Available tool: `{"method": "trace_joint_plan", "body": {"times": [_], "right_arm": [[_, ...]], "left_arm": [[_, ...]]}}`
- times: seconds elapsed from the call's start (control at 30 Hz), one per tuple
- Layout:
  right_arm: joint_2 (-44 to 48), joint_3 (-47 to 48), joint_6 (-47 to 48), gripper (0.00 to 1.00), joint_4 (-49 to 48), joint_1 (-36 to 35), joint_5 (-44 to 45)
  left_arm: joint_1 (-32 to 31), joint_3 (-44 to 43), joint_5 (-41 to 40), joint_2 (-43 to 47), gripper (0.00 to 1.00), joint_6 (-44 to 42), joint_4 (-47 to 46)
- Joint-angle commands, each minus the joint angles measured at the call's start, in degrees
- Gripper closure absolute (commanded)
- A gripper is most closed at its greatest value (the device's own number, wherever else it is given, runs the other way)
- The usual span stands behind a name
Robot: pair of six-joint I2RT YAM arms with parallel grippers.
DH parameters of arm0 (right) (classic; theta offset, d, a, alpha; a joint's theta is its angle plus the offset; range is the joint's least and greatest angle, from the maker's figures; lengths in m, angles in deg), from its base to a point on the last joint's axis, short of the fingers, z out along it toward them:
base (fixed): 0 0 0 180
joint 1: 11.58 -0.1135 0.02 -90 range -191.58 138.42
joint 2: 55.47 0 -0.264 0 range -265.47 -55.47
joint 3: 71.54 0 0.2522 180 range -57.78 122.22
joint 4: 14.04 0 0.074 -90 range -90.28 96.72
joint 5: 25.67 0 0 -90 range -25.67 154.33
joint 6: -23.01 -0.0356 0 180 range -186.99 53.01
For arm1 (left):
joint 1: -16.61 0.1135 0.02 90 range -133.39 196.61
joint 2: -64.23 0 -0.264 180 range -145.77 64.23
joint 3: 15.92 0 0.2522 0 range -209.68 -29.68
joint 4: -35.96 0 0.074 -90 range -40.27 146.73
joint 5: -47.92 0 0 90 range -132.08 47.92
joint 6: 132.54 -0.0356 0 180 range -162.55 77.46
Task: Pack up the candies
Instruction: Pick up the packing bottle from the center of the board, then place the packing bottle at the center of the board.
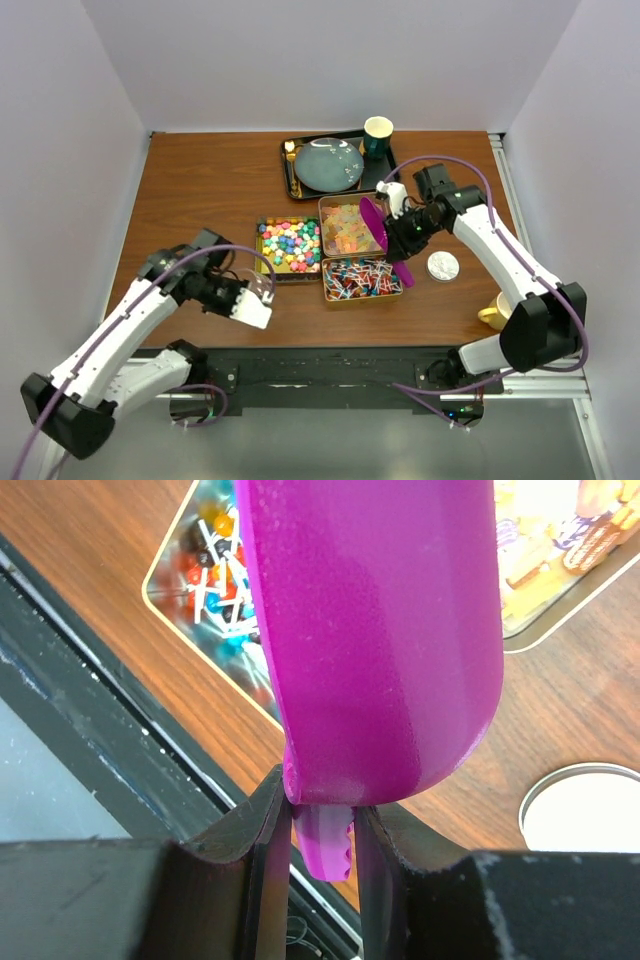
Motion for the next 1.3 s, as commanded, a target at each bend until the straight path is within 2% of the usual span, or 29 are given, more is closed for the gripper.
{"method": "trace_joint_plan", "body": {"times": [0.0,0.17,0.27,0.5,0.8,1.07,1.13,1.17,1.27], "right_arm": [[-0.7,3.7,-1.4,1.0,-1.6,0.3,2.3],[0.4,3.5,-2.2,1.0,-1.5,0.4,2.6],[1.6,2.4,-2.6,1.0,-2.0,0.4,3.2],[5.2,-0.8,-3.3,1.0,-3.0,0.4,3.7],[7.9,-2.9,-2.7,1.0,-1.9,0.4,3.9],[10.9,-6.0,-3.0,1.0,-2.6,0.4,3.9],[11.6,-6.8,-3.2,1.0,-2.7,0.5,3.7],[11.8,-7.0,-3.3,1.0,-2.8,0.4,3.7],[11.8,-6.2,-2.3,1.0,-1.8,0.4,3.9]], "left_arm": [[-15.9,-2.2,3.0,-5.2,1.0,13.0,-6.5],[-29.1,-3.9,-1.2,-12.8,1.0,30.5,-14.6],[-31.1,-5.2,-2.5,-15.8,1.0,36.8,-18.8],[-32.3,-6.0,-6.6,-18.6,1.0,41.3,-19.7],[-34.8,-11.6,-4.2,-27.7,1.0,41.7,-14.1],[-35.5,-12.3,-5.8,-29.4,0.99,43.0,-12.6],[-35.5,-12.8,-6.8,-29.8,0.84,43.2,-12.2],[-35.5,-13.0,-7.0,-29.5,0.71,43.1,-12.2],[-35.5,-15.2,-7.8,-28.4,0.55,43.1,-12.5]]}}
